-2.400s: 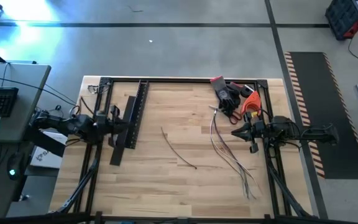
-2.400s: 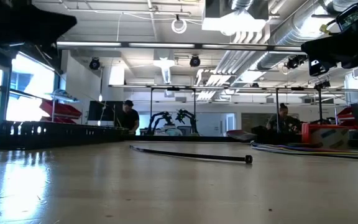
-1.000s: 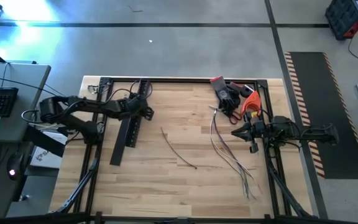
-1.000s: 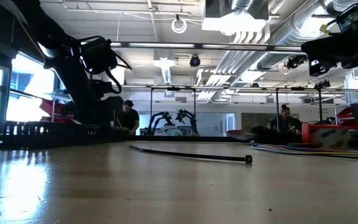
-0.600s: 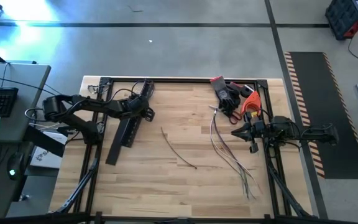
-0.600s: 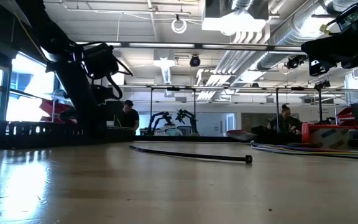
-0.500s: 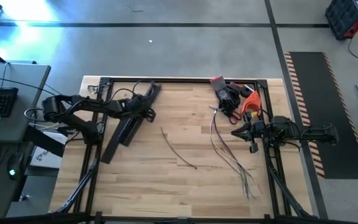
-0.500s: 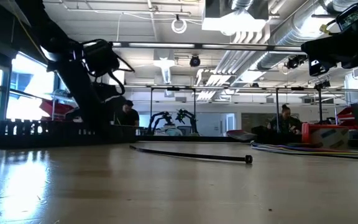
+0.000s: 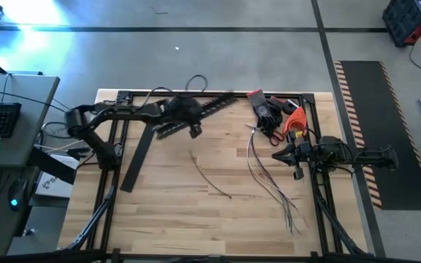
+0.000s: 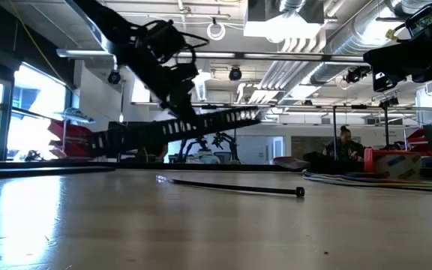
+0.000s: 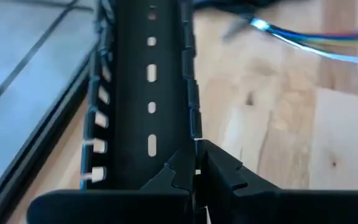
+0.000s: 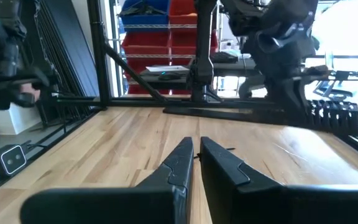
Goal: Ziptie cables
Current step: Move the black cable duct to the top center of the table
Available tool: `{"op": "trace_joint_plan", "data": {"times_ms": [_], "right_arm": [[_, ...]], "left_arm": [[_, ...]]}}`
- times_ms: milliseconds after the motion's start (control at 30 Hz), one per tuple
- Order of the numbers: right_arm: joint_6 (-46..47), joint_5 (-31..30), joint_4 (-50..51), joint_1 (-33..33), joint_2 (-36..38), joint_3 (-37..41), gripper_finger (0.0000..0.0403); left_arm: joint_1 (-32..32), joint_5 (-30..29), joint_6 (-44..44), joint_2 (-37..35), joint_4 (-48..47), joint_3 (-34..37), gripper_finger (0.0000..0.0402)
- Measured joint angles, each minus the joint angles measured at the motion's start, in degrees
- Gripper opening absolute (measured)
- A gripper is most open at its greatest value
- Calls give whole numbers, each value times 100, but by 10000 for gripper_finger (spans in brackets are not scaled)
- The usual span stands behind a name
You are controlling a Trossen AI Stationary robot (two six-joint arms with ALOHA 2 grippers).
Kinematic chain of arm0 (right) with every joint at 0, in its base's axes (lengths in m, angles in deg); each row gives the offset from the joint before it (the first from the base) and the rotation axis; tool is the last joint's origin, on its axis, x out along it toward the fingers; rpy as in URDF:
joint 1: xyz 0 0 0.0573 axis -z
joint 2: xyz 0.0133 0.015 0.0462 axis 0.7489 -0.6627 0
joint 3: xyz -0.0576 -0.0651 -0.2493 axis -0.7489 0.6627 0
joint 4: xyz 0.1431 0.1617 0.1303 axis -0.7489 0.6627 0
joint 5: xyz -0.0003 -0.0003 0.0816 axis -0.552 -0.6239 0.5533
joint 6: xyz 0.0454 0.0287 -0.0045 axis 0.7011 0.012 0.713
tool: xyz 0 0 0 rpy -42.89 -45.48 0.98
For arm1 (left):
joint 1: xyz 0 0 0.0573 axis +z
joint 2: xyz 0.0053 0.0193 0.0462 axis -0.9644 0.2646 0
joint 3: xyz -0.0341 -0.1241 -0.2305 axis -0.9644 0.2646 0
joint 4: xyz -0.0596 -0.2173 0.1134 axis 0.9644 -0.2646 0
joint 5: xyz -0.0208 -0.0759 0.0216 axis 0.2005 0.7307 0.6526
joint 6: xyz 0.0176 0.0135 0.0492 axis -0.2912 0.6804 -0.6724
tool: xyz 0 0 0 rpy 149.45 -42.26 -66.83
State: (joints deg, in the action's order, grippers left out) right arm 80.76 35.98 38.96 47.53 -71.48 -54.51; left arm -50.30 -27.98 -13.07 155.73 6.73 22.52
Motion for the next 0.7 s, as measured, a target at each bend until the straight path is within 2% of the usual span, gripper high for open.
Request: {"op": "trace_joint_plan", "data": {"times_ms": [167,333,467,700], "right_arm": [[0,0,0,2,0,2,16],[0,1,0,1,0,1,16],[0,0,0,0,0,0,16],[2,2,-2,2,0,2,16]], "left_arm": [[0,247,-973,1074,-403,-870,0],[0,243,-1086,1895,-825,-1388,0],[-2,201,-1093,2137,-759,-1517,0],[7,-76,-1036,2028,-902,-1472,15]]}}
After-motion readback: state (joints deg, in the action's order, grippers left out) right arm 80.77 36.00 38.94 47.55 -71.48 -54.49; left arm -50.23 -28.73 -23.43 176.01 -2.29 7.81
